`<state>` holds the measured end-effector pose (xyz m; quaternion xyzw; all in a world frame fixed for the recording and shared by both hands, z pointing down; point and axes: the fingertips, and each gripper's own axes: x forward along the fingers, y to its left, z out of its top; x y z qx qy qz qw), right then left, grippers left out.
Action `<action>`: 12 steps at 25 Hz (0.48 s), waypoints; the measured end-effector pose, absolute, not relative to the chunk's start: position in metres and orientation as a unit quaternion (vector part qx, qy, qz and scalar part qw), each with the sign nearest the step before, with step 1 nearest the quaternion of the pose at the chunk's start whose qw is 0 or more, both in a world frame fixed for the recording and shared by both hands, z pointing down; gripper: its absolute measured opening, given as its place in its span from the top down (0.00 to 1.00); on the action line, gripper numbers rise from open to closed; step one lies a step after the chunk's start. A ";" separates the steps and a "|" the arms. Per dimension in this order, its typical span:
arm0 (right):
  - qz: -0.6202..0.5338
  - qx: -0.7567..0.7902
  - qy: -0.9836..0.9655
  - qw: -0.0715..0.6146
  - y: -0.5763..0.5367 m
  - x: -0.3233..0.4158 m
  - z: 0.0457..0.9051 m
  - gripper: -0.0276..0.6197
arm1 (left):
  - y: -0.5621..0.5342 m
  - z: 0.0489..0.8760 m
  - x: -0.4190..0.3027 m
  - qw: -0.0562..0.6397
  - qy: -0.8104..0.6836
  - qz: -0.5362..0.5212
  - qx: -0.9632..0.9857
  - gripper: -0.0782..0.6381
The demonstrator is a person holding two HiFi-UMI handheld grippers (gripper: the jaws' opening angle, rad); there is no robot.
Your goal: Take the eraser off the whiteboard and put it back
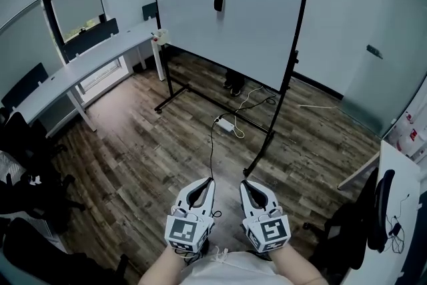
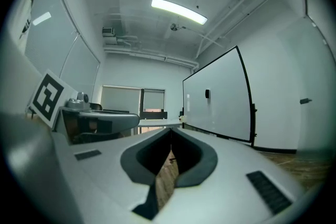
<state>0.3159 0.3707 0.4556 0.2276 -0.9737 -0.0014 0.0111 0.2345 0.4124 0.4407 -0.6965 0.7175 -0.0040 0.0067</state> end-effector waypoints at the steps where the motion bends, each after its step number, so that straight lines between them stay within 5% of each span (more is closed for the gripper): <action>1: 0.001 0.231 -0.973 0.012 0.370 0.313 0.457 0.92 | 0.414 0.446 0.231 0.003 0.715 -0.004 -0.699 0.87; 12: 0.012 0.217 -0.976 0.020 0.315 0.273 0.478 0.92 | 0.373 0.469 0.187 -0.023 0.735 -0.003 -0.678 0.87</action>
